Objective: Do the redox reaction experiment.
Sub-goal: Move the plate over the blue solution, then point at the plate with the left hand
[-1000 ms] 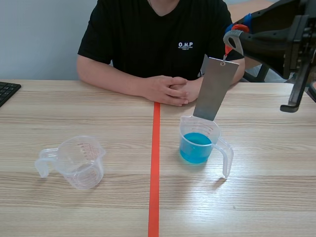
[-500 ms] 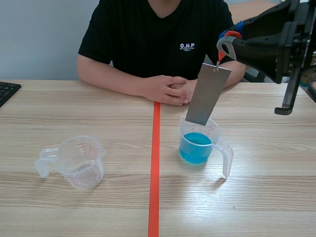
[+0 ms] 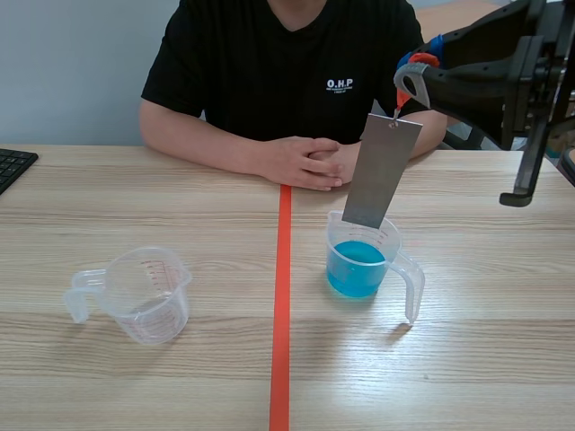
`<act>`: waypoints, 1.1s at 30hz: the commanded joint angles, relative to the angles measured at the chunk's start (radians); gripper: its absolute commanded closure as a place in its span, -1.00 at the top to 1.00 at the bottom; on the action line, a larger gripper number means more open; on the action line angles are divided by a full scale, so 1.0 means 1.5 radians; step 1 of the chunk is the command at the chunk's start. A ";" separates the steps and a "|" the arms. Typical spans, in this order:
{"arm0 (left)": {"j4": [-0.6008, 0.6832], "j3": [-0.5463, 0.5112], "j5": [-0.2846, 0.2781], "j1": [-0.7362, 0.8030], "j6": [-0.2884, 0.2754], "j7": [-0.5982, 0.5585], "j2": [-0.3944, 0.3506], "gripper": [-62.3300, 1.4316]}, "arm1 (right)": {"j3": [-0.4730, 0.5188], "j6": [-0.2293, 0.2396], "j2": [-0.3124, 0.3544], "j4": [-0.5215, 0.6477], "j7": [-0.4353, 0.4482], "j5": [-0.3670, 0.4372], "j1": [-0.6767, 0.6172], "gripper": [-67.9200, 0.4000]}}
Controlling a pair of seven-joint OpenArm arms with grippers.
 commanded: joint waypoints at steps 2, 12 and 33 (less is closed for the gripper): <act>0.010 0.022 -0.004 -0.072 -0.019 -0.032 -0.001 -0.80 | 0.005 -0.005 0.004 0.003 0.010 0.011 0.010 -0.94; 0.033 0.234 0.019 -0.367 -0.033 0.040 0.027 -0.80 | 0.005 -0.005 0.002 0.003 0.010 0.020 0.009 -0.94; -0.078 0.459 0.262 -0.727 -0.025 0.182 0.361 -0.80 | 0.005 -0.005 0.001 0.003 0.010 0.020 0.009 -0.94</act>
